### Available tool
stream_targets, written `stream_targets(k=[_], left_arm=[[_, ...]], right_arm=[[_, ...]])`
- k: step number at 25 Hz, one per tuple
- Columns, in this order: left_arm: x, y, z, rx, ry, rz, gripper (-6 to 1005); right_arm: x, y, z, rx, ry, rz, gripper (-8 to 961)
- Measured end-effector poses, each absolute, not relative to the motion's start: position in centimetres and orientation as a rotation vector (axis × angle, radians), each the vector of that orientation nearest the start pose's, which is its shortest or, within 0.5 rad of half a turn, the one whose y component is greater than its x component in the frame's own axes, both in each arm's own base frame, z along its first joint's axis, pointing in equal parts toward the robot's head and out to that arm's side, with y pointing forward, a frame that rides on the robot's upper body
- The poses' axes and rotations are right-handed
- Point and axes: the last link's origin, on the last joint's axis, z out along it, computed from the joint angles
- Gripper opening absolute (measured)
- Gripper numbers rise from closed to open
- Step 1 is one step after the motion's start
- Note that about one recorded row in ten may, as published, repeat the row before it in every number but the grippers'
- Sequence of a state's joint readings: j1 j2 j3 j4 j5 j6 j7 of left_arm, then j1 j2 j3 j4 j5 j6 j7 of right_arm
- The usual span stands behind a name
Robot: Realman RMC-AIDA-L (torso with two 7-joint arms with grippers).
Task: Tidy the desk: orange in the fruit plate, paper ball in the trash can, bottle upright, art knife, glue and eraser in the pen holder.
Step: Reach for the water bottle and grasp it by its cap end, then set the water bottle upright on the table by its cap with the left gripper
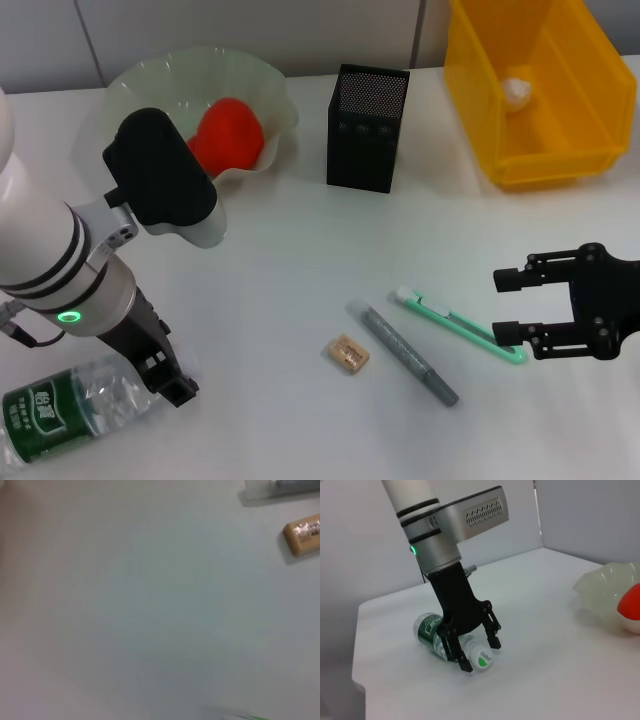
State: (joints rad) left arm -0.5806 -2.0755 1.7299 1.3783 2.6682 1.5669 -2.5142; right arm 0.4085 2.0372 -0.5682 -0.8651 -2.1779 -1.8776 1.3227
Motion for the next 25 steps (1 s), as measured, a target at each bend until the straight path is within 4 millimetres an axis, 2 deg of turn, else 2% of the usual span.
stream_targets(k=[5,17,19,22,25], left_arm=[[-17.9,32.0,-4.6,-2.728,-0.531,0.875,786],[-18.0,31.4,-4.7,-2.749,-0.496,0.868,663],[-17.9,31.2,-4.4,-2.748,-0.479,0.821,453],[-17.9,31.2,-4.4,-2.748,-0.479,0.821,452],[-17.1,31.1,-3.2,-2.73,-0.457,0.726,451]], right_arm=[[29.2,27.8,5.2,-2.876,0.485,0.562,633],[29.2,27.8,5.3,-2.872,0.492,0.581,632],[29.1,27.8,5.3,-2.868,0.49,0.589,632],[29.1,27.7,5.4,-2.864,0.485,0.603,632],[29.0,27.7,5.4,-2.861,0.479,0.614,632]])
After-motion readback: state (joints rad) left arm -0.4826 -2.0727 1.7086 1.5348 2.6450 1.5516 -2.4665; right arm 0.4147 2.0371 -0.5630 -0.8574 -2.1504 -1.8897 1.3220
